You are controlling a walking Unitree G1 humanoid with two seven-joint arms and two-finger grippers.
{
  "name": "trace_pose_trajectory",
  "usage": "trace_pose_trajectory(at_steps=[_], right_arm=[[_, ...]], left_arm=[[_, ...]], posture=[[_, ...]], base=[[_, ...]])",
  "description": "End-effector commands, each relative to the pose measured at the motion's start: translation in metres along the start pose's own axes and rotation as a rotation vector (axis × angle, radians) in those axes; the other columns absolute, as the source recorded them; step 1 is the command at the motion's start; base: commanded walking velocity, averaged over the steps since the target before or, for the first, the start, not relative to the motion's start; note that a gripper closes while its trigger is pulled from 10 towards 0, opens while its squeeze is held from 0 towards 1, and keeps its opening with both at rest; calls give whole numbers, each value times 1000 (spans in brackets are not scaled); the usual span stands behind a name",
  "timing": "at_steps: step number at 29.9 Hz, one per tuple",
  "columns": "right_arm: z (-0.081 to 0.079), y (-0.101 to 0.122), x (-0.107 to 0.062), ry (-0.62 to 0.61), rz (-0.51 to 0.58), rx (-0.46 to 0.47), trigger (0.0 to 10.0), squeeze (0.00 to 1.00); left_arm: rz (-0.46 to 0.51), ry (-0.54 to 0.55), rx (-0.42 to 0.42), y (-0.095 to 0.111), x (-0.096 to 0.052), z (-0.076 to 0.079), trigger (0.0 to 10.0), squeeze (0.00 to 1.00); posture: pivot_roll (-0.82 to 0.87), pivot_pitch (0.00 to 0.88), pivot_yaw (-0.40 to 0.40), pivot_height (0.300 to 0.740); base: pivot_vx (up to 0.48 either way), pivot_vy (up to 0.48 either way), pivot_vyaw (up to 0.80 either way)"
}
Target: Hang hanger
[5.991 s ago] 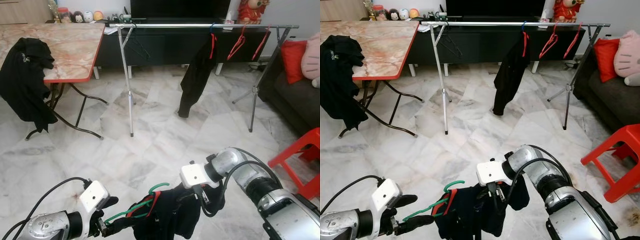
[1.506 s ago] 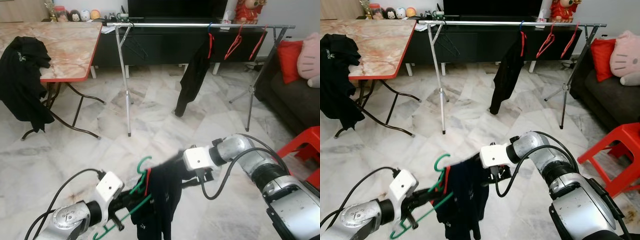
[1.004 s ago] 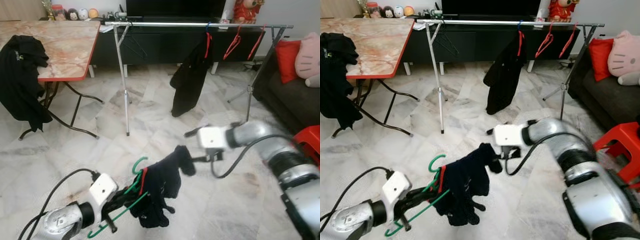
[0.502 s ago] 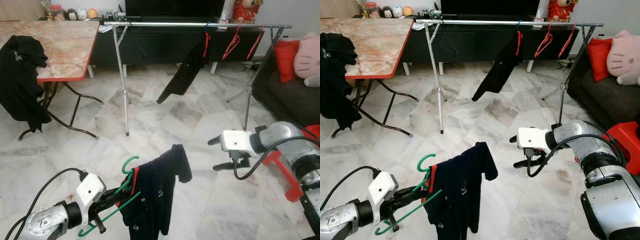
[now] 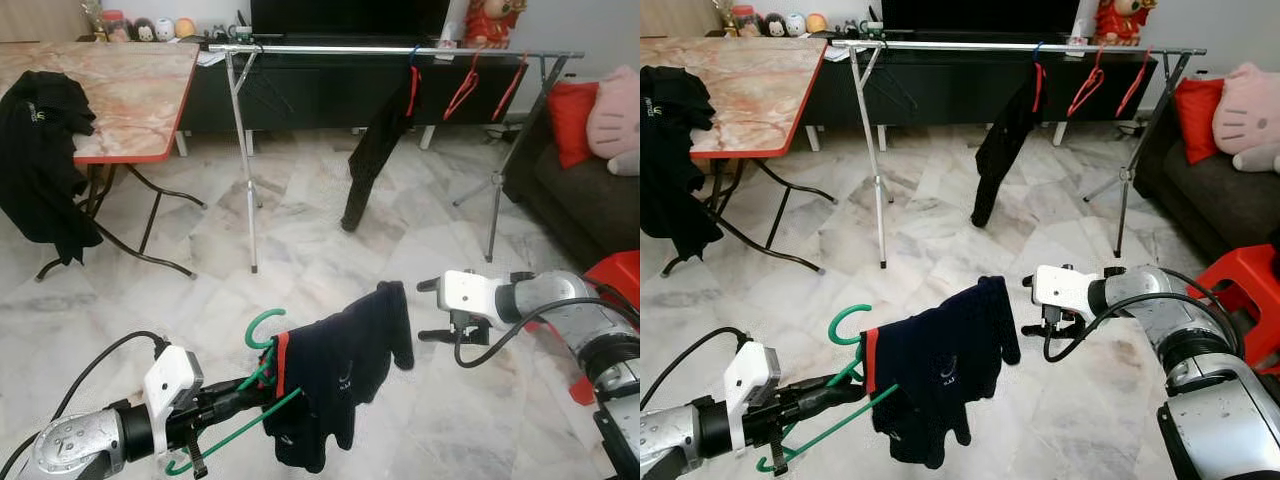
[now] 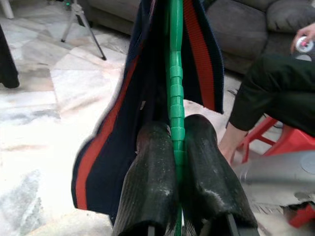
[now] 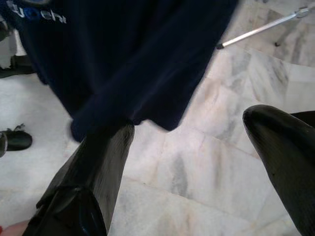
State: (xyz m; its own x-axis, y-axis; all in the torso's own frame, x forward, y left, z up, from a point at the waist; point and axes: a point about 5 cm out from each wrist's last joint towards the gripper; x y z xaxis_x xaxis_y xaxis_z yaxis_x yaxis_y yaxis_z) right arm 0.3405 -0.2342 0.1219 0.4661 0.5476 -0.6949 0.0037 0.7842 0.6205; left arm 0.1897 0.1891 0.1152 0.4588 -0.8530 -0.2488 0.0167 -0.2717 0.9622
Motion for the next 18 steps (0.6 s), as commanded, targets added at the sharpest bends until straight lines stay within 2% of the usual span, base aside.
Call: trace_pose_trajectory(at_steps=[1,8,18], right_arm=[[1,-4,-2,-12,-22,10,10000,0],[-3,-5,2,-18,-14,34,10000,0],[-16,-12,11,60,21,166,10000,0]], left_arm=[[41,-22,22,11,-1,1,0,0],[49,-60,12,16,-3,4,0,0],[76,-93,11,23,-2,6,0,0]], posture=[[-54,0,-89,740],[-50,0,-92,740],[-43,0,-92,740]], base=[[0,0,0],[0,0,0],[0,0,0]])
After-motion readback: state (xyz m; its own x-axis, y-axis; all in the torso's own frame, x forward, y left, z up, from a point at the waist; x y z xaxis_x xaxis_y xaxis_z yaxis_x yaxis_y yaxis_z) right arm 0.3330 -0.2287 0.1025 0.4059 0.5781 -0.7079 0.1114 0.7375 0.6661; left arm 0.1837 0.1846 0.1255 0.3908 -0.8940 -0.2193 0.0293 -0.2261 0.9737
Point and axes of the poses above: a point about 5 cm out from each wrist's last joint towards the gripper, its own x axis pointing out of the wrist towards the gripper, its own y axis along the axis of the wrist's last joint, z = x × y, and after that the axes turned 7 degrees about x, right-handed
